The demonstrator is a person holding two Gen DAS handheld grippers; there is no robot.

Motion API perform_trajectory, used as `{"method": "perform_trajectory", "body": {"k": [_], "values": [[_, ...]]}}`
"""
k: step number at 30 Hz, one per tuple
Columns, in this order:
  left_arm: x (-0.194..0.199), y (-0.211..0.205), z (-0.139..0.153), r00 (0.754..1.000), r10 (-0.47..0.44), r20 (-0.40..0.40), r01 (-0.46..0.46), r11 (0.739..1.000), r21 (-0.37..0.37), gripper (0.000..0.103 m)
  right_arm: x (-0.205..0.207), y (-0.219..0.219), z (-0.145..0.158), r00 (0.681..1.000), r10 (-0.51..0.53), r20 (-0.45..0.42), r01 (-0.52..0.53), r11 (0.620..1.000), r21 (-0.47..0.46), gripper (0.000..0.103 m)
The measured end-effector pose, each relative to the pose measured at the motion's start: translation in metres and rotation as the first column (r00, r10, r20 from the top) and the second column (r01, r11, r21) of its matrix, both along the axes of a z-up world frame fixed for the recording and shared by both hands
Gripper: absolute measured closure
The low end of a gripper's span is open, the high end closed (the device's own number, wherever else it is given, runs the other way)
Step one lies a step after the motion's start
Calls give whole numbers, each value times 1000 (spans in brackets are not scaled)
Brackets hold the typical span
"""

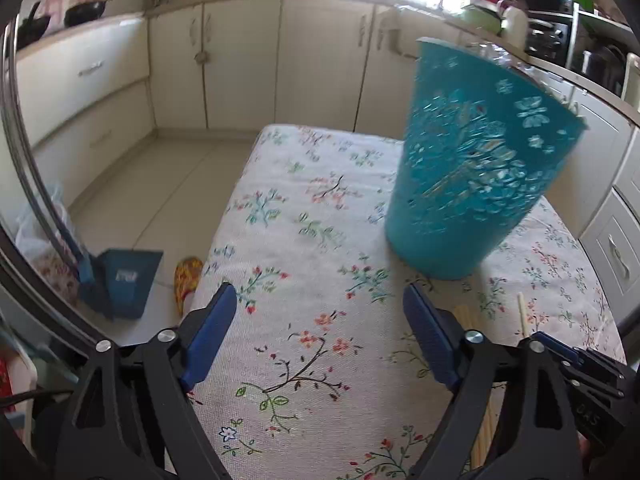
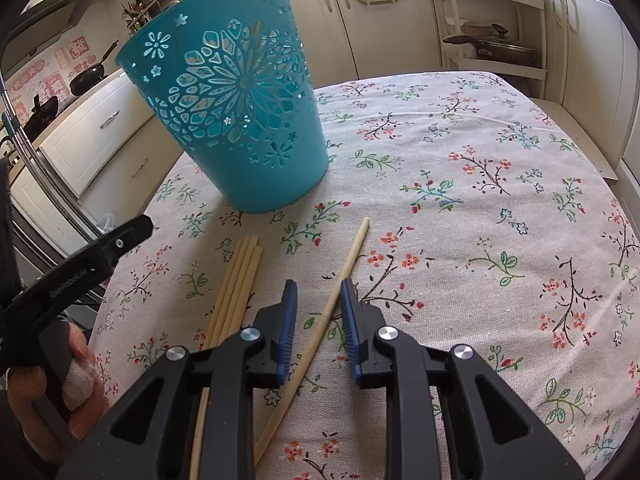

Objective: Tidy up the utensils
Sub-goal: 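Move the right gripper down around a loose chopstick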

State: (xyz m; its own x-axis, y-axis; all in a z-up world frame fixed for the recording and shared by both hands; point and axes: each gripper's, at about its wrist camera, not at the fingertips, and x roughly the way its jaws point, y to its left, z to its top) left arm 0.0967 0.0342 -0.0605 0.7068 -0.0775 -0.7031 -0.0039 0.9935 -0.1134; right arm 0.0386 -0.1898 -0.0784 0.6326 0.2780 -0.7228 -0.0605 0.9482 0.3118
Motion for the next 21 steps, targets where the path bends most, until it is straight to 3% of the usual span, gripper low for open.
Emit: {"method": "perform_trajectory", "body": {"k": [9, 15, 18, 21], "values": [[5, 8, -3, 1000, 18, -17, -19, 999, -51, 18, 2, -5, 0, 1000, -17, -6, 17, 1000, 18, 78], [5, 13, -4, 1000, 24, -19, -25, 996, -82, 17, 9, 8, 3, 999, -41, -9, 40, 995, -92, 78], [5, 14, -6, 999, 24, -21, -26, 995, -93, 17, 7, 23, 5, 1000, 4, -10, -6, 977, -212, 85], [4, 14, -5, 1000, 21, -20, -23, 994, -104, 17, 1, 23, 7, 998, 56, -42, -64, 974, -219, 87]]}}
